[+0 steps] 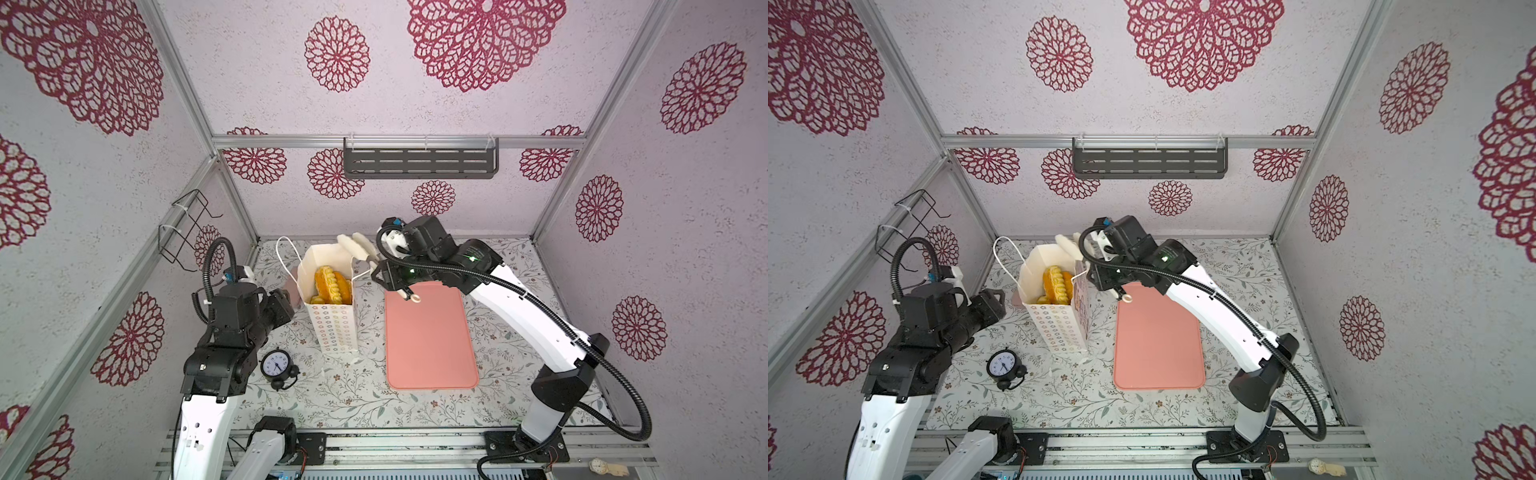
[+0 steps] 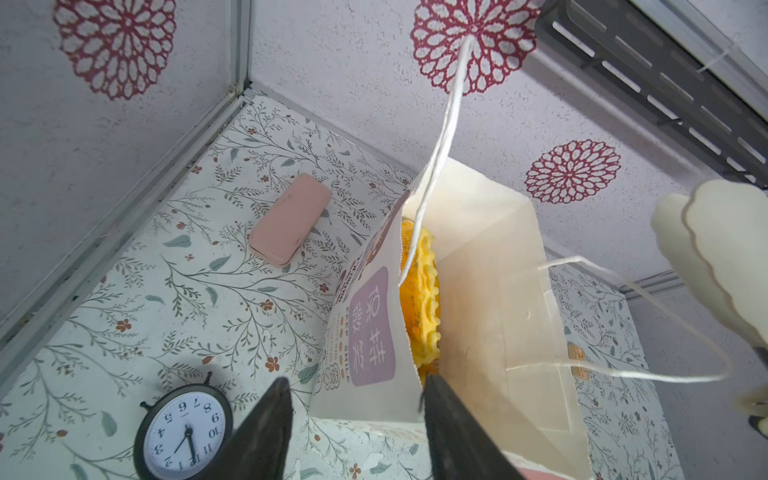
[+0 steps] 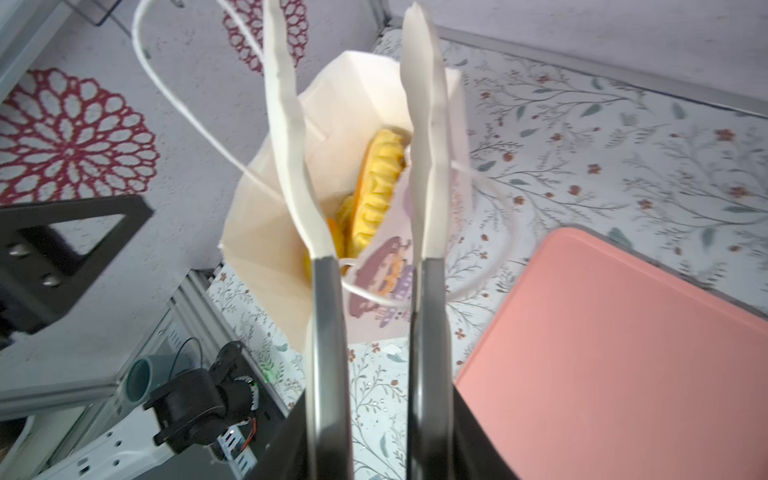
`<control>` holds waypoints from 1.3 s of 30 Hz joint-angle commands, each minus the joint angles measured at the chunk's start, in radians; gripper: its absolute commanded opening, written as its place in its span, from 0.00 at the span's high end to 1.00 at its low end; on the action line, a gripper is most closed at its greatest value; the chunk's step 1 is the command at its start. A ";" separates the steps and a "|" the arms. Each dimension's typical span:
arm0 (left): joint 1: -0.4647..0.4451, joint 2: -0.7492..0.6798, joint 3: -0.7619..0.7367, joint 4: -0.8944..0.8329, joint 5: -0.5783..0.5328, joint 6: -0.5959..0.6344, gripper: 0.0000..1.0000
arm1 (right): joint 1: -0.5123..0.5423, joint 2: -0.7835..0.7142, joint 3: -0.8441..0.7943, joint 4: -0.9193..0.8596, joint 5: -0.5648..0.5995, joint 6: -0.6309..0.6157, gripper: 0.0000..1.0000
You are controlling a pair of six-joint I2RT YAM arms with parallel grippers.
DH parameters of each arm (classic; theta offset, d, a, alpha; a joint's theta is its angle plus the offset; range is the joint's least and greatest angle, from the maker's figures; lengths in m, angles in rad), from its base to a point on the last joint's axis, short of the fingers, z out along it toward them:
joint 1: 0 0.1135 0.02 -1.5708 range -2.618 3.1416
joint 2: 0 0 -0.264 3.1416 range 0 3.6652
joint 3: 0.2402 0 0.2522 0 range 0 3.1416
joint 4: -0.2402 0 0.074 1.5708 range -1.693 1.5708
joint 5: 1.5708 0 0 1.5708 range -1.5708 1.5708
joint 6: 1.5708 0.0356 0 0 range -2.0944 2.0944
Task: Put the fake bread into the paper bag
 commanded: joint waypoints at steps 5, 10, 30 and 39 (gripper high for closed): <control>0.138 -0.045 -0.125 0.029 0.021 -0.076 0.41 | -0.379 -0.352 -0.438 0.190 0.204 0.044 0.60; 0.214 -0.097 -0.277 0.127 0.087 -0.155 0.33 | -0.646 -0.443 -0.795 0.270 0.235 0.064 0.60; 0.306 -0.013 -0.357 0.272 0.246 -0.162 0.24 | -0.809 -0.166 -1.159 0.458 0.285 0.052 0.43; 0.320 -0.029 -0.320 0.251 0.213 -0.126 0.13 | -0.814 -0.199 -1.168 0.446 0.270 0.065 0.01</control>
